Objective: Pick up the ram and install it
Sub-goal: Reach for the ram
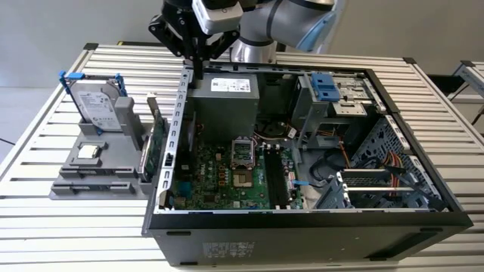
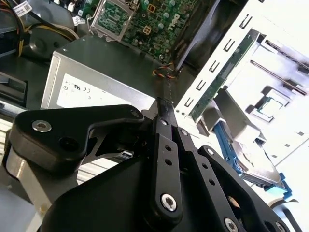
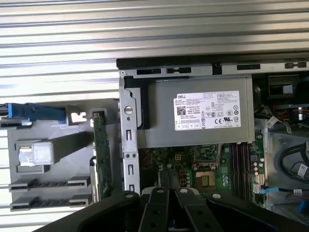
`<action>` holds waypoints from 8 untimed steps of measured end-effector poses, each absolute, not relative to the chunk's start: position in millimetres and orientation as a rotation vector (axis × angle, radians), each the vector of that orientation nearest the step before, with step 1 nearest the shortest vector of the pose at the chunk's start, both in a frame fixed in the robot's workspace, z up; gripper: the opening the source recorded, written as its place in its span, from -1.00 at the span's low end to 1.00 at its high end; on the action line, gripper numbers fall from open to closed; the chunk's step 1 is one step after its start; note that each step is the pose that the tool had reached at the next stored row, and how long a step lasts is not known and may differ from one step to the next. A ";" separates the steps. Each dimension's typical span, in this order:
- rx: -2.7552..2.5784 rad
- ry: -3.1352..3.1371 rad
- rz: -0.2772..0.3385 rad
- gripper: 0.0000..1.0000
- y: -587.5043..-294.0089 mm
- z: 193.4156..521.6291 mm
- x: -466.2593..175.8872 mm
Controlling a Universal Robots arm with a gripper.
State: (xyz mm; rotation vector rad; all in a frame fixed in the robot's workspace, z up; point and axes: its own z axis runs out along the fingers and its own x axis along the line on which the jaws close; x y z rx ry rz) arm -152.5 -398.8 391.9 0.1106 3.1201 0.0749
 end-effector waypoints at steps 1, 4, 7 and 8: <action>0.111 3.120 0.075 -1.00 -398.8 391.9 -153.5; 0.111 3.122 0.075 -1.00 -398.8 391.9 -156.4; 0.111 3.123 0.075 -1.00 -398.8 391.9 -159.2; 0.111 3.124 0.075 -1.00 -398.8 391.9 -160.0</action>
